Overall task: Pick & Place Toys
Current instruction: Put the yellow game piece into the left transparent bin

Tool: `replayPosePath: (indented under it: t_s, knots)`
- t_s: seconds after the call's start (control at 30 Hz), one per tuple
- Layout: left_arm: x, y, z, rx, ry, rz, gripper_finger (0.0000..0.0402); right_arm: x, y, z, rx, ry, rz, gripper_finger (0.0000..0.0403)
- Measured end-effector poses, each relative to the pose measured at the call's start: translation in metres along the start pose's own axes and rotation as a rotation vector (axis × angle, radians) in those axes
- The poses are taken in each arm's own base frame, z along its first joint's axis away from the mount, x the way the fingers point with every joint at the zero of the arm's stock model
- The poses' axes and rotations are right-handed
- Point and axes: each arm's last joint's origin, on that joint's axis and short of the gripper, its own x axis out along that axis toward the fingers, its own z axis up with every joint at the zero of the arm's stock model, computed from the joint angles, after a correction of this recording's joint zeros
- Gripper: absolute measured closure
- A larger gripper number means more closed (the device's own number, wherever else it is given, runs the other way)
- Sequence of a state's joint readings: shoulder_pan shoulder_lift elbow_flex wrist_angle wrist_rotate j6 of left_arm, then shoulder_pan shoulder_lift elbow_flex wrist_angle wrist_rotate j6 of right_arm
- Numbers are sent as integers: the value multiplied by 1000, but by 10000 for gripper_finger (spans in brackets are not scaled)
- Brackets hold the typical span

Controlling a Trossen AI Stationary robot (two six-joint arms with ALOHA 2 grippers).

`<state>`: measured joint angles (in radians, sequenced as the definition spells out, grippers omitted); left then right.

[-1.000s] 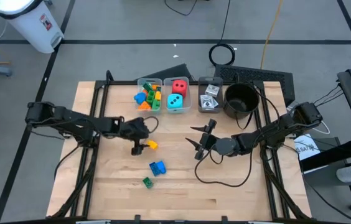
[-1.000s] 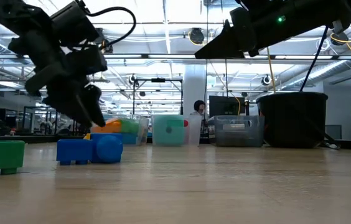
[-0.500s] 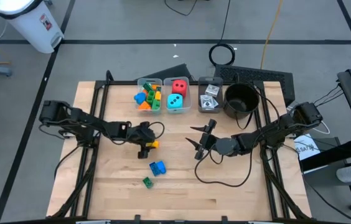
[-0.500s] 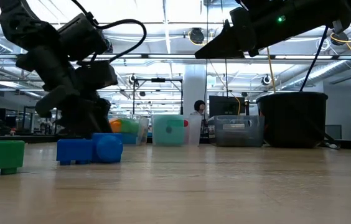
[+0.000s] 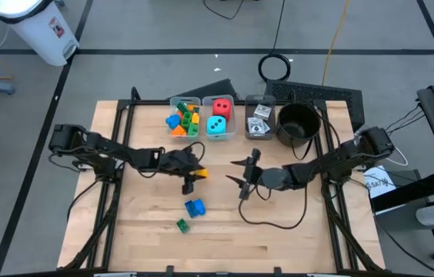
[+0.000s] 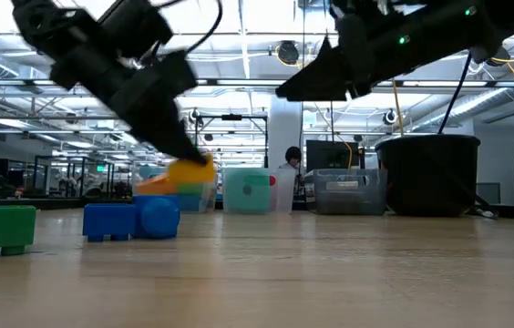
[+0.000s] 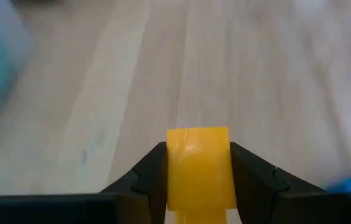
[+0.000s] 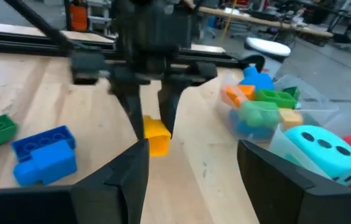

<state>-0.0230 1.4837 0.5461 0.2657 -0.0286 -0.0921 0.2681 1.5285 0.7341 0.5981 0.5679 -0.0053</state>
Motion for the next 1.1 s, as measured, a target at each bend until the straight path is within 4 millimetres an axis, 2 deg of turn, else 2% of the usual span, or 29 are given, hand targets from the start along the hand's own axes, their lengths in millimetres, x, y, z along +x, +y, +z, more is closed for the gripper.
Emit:
replayPosePath:
  t_s: [0.2, 0.33, 0.53, 0.7, 0.87, 1.1]
  knots:
    - [-3, -9, 53, 54, -155, -14, 265, 12, -2, -12, 31, 24, -29, 172]
    - [-9, -16, 83, 87, -246, 18, 265, 21, 2, -24, 20, 51, 57, 138]
    - [-20, -28, 118, 82, -371, 60, 265, 36, 6, -25, 5, -115, 117, 110]
    - [-26, -37, 129, 87, -492, 26, 265, 40, -1, -16, 90, -275, 84, 109]
    - [-27, -41, 129, 99, -507, 13, 265, 39, -3, -11, 141, -334, 84, 109]
    - [-26, -41, 126, 87, -498, 9, 265, 31, 5, -2, 155, -426, 121, 110]
